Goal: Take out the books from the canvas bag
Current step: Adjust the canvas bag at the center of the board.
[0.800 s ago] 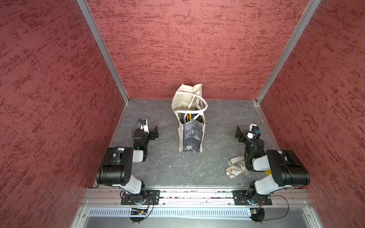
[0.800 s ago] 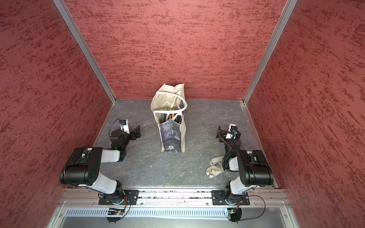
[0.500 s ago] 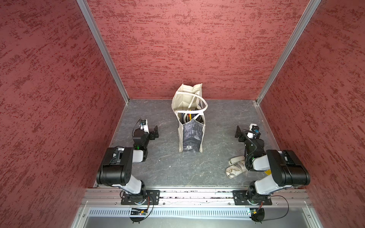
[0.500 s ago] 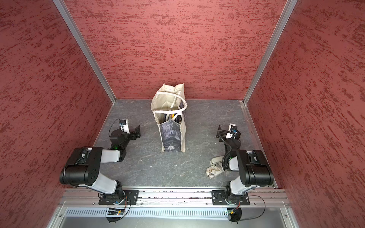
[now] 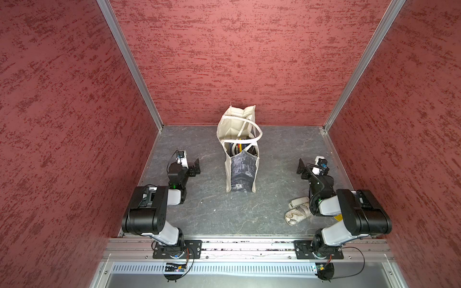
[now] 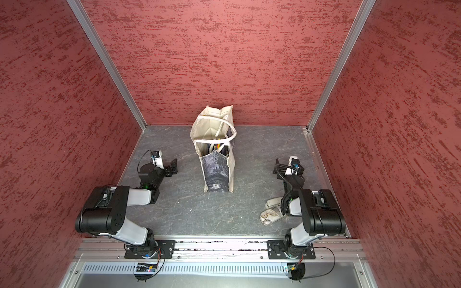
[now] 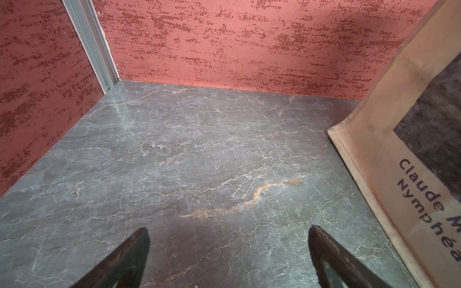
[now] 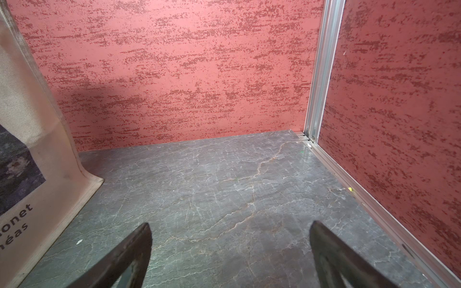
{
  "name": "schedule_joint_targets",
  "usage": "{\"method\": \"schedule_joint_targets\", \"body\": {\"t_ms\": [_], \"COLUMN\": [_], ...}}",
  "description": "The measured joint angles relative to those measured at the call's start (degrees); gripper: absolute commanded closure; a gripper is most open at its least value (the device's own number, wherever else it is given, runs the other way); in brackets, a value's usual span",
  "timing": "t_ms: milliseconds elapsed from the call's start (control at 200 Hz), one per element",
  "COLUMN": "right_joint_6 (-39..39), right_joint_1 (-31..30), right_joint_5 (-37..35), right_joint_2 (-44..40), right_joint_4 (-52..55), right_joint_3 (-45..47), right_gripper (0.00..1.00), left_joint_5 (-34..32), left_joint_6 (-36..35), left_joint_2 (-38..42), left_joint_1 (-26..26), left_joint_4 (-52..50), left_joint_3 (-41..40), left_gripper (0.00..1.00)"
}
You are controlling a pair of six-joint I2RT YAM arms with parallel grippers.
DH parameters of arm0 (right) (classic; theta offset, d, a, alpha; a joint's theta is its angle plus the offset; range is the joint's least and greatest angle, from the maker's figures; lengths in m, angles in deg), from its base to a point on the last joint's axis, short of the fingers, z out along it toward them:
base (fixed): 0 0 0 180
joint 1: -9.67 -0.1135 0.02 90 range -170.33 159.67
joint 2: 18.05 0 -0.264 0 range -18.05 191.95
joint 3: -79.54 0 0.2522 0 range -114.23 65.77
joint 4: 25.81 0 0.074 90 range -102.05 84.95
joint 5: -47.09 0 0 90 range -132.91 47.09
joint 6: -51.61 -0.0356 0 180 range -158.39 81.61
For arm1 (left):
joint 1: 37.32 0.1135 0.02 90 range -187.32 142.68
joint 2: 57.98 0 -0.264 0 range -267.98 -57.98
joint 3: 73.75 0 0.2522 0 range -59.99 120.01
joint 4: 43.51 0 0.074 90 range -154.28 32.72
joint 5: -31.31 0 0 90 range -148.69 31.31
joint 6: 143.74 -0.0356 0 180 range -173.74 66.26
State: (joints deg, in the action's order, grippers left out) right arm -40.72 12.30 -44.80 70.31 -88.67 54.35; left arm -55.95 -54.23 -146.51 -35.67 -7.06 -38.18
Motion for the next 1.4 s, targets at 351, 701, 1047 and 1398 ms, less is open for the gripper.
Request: {"method": "schedule_joint_targets", "body": {"t_ms": [351, 701, 1047, 1398], "right_joint_6": [-0.9, -7.91, -35.52, -50.12], "right_joint_1": [0.0, -0.28, -0.35, -0.42], "right_joint_5": [-4.5, -1.36, 8.61, 21.33], "right_joint_2": [-12.46, -34.38, -34.03, -27.96], "right_joint_4": [1.14, 12.85, 37.09, 41.29], "right_joint_3": [5.03, 0.22, -15.61, -14.88], "right_gripper": [0.01, 0.01, 0.01, 0.01], "left_joint_5": [-2.95, -12.17, -15.72, -34.86], "left_joint_6": [-0.57, 18.18, 50.31, 88.94], "left_joint_2": [12.52, 35.76, 44.37, 25.81], "left_joint_1": [-2.1, -12.7, -22.27, -54.16], "left_joint_4": [-8.87, -28.28, -62.97, -108.98], "left_joint_3": [0.55, 7.76, 21.81, 53.92], "left_gripper": [0.0, 0.0, 0.0, 0.0]}}
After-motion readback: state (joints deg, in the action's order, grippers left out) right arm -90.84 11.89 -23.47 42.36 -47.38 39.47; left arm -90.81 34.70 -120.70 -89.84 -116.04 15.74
